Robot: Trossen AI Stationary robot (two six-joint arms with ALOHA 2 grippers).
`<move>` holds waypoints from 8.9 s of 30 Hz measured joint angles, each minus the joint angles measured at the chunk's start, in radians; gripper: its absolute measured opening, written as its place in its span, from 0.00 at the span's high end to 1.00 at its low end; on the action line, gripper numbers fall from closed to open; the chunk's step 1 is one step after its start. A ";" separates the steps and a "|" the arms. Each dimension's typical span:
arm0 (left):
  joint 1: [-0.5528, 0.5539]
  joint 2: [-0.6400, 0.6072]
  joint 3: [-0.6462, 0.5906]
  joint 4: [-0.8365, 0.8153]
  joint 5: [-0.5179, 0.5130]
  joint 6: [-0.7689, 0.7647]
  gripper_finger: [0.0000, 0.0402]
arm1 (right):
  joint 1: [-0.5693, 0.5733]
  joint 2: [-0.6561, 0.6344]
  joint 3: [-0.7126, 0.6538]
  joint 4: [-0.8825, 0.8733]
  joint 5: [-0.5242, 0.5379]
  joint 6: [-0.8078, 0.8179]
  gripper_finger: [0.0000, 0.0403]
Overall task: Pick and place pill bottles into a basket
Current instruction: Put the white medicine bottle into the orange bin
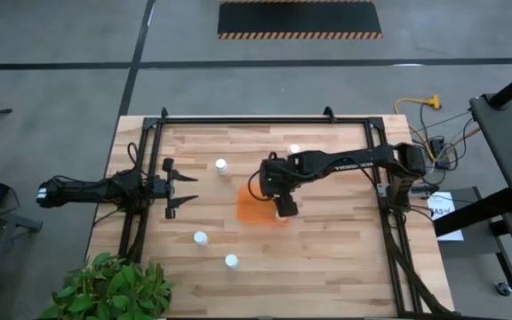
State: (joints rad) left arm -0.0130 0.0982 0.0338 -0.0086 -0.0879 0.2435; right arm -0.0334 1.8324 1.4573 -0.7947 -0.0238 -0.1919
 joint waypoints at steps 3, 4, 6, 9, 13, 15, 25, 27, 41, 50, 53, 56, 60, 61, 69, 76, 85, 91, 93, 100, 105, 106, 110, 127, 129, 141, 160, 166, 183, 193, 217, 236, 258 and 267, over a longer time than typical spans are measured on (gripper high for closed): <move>0.000 -0.001 0.000 0.000 0.000 0.000 0.46 | -0.004 -0.042 -0.048 0.096 0.001 0.009 0.52; 0.000 -0.001 0.000 -0.001 0.000 0.000 0.46 | -0.004 -0.057 -0.070 0.124 0.005 0.012 0.52; 0.000 0.000 0.000 0.000 0.000 0.000 0.46 | -0.010 -0.094 -0.124 0.191 0.042 0.024 0.52; 0.000 0.001 0.000 0.001 0.000 0.000 0.46 | -0.025 -0.153 -0.234 0.304 0.113 0.035 0.53; 0.000 0.002 0.000 -0.001 0.000 0.000 0.46 | -0.057 -0.225 -0.407 0.529 0.174 0.047 0.55; 0.000 0.002 0.000 0.000 0.000 0.000 0.46 | -0.081 -0.256 -0.482 0.624 0.181 0.046 0.56; 0.000 0.005 0.000 0.001 0.000 0.000 0.46 | -0.218 -0.363 -0.660 0.704 0.184 0.126 0.59; 0.000 0.005 0.000 -0.001 0.000 0.000 0.46 | -0.244 -0.377 -0.684 0.706 0.184 0.148 0.59; 0.000 0.006 0.000 0.000 0.000 0.000 0.46 | -0.379 -0.384 -0.761 0.800 0.226 0.163 0.34; 0.000 0.006 0.000 0.000 0.000 0.000 0.46 | -0.437 -0.333 -0.761 0.849 0.163 0.170 0.20; 0.000 0.006 0.000 0.000 0.000 0.000 0.46 | -0.448 -0.315 -0.761 0.867 0.154 0.169 0.19; 0.000 0.007 0.000 0.000 0.000 0.000 0.46 | -0.448 -0.304 -0.761 0.887 0.154 0.164 0.19; 0.000 0.007 0.000 0.000 0.000 0.000 0.46 | -0.454 -0.286 -0.759 0.893 0.151 0.158 0.19; 0.000 0.007 0.000 0.000 0.000 0.000 0.46 | -0.456 -0.282 -0.759 0.901 0.151 0.157 0.19; 0.000 0.008 0.000 0.000 0.000 0.000 0.46 | -0.465 -0.238 -0.758 0.960 0.143 0.141 0.19; 0.000 0.008 0.000 0.000 0.000 0.000 0.46 | -0.466 -0.216 -0.758 0.966 0.143 0.136 0.26; 0.000 0.010 0.000 0.000 0.000 0.000 0.46 | -0.469 -0.227 -0.758 0.979 0.143 0.139 0.55; 0.000 0.011 0.000 0.000 0.000 0.000 0.46 | -0.469 -0.240 -0.758 0.979 0.099 0.145 0.64; 0.000 0.011 0.000 0.000 0.000 0.000 0.46 | -0.468 -0.242 -0.758 0.980 0.080 0.155 0.64; 0.000 0.011 0.000 0.000 0.000 0.000 0.46 | -0.452 -0.264 -0.758 0.970 -0.003 0.166 0.64; 0.000 0.011 0.000 0.000 0.000 0.000 0.46 | -0.414 -0.334 -0.758 0.926 -0.007 0.157 0.64; 0.000 0.011 0.000 0.000 0.000 0.000 0.46 | -0.403 -0.352 -0.758 0.915 -0.007 0.151 0.64; 0.000 0.011 0.000 0.000 0.000 0.000 0.46 | -0.348 -0.420 -0.758 0.878 -0.015 0.135 0.64; 0.000 0.010 0.000 -0.001 0.000 0.000 0.46 | -0.093 -0.426 -0.620 0.819 -0.088 0.070 0.64; 0.000 0.010 0.000 0.000 0.000 0.000 0.46 | -0.074 -0.399 -0.600 0.820 -0.089 0.055 0.64; 0.000 0.011 0.000 -0.001 0.000 0.000 0.46 | -0.056 -0.207 -0.531 0.820 -0.093 0.042 0.64; 0.000 0.015 0.000 -0.001 0.000 0.000 0.46 | -0.054 -0.127 -0.501 0.827 -0.142 -0.001 0.64; 0.000 0.016 0.000 0.000 0.000 0.000 0.46 | -0.054 -0.124 -0.505 0.829 -0.142 -0.008 0.64; 0.000 0.020 0.000 0.000 0.000 0.000 0.46 | -0.054 -0.124 -0.511 0.832 -0.142 -0.030 0.64; 0.000 0.020 0.000 -0.001 0.000 0.000 0.46 | -0.054 -0.100 -0.513 0.866 -0.142 -0.030 0.64; 0.000 0.020 0.000 0.000 0.000 0.000 0.46 | -0.054 -0.095 -0.514 0.858 -0.134 -0.022 0.53; 0.000 0.019 0.000 0.000 0.000 0.000 0.46 | -0.023 -0.095 -0.462 0.860 -0.138 -0.001 0.54; 0.000 0.019 0.000 0.000 0.000 0.000 0.46 | 0.163 -0.069 -0.354 0.924 -0.155 -0.104 0.53; 0.000 0.026 0.000 0.000 0.000 0.000 0.46 | 0.169 0.173 -0.146 0.872 -0.383 -0.109 0.53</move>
State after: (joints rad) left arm -0.0129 0.1238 0.0341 -0.0083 -0.0879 0.2435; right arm 0.1357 2.0058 1.3108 0.0776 -0.4071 -0.3009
